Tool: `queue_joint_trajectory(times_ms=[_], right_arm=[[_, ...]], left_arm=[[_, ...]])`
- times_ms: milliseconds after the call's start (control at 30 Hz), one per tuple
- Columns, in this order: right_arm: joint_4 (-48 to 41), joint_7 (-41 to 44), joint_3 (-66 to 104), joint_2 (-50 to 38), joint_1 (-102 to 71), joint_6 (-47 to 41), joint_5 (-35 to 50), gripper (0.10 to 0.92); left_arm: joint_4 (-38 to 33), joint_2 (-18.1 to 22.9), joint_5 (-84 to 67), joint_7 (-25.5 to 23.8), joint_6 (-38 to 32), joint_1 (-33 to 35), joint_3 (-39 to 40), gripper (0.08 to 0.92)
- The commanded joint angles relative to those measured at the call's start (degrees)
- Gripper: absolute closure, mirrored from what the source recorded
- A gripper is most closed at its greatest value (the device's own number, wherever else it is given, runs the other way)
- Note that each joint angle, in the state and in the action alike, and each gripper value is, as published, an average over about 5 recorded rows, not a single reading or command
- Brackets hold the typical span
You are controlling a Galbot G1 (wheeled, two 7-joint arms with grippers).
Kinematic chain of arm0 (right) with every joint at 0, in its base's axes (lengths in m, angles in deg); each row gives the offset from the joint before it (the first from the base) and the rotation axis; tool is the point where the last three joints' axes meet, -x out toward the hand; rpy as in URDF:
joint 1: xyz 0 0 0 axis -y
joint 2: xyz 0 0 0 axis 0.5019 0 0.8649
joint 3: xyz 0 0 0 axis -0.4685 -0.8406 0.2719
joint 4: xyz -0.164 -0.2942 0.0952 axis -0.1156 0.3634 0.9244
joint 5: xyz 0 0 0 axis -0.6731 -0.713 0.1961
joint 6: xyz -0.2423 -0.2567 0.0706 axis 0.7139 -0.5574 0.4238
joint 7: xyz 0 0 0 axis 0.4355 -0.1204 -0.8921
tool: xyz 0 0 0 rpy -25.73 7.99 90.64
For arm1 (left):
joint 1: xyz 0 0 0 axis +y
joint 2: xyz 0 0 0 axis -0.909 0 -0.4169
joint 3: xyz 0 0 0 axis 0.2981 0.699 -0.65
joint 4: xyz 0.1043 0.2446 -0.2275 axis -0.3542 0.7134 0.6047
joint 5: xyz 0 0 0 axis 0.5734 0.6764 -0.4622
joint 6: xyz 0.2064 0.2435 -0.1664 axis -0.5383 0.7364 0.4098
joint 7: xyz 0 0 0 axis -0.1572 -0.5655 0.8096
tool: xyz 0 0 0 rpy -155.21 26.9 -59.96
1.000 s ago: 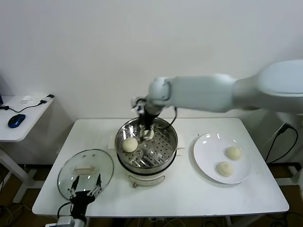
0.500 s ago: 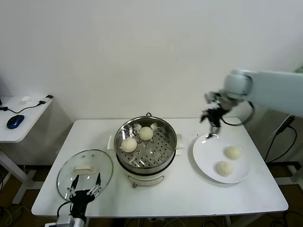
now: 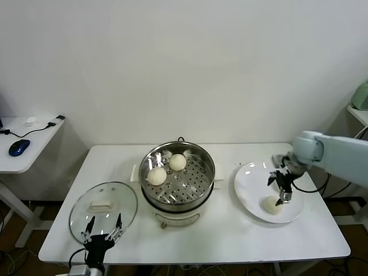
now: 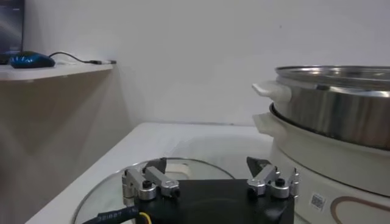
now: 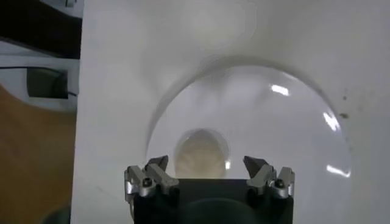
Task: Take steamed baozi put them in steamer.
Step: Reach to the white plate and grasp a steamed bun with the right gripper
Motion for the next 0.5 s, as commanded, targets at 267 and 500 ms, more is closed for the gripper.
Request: queue_joint_trajectory(times_ms=[267,500], right_arm=[[-5.4,-2.4,10.2,-0.4,-13.3,-1.1,-5.7,0.203],[-5.7,-3.6,10.5,0.2,-12.9,-1.4,-5.2,0.232]], left_arm=[[0.0,0.0,0.0,0.0,-0.1,0.1,0.0,0.177],[0.0,-0.1,0.0,0.0,-0.2,0.1,0.2,0.177]])
